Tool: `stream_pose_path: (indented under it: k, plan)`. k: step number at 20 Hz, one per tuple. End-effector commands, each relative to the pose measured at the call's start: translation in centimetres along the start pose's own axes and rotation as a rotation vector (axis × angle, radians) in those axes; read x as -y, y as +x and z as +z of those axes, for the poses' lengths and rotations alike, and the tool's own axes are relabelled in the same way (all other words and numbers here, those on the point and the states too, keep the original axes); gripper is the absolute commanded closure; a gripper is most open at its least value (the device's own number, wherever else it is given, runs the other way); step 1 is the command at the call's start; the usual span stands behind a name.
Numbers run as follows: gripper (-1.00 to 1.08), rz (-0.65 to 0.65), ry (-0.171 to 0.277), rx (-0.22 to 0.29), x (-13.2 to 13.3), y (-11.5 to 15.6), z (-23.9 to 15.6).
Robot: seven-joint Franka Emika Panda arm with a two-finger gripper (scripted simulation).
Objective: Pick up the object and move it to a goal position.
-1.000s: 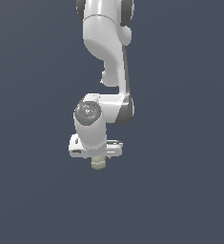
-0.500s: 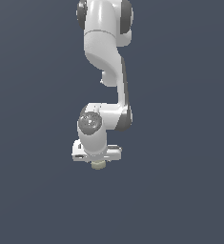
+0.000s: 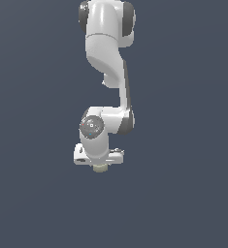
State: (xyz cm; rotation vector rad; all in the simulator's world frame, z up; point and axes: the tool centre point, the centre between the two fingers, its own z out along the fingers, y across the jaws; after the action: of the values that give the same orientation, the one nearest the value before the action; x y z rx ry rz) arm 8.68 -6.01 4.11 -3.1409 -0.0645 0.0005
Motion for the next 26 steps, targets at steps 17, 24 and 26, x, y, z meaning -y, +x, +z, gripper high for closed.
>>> stream_pose_path:
  k: [17, 24, 26]
  plan:
    - [1.08, 0.000, 0.000, 0.000, 0.4, -1.3, -1.6]
    - [1.08, 0.000, 0.000, 0.000, 1.2, -3.7, -4.4]
    - [1.08, 0.000, 0.000, 0.000, 1.6, -4.6, -5.6]
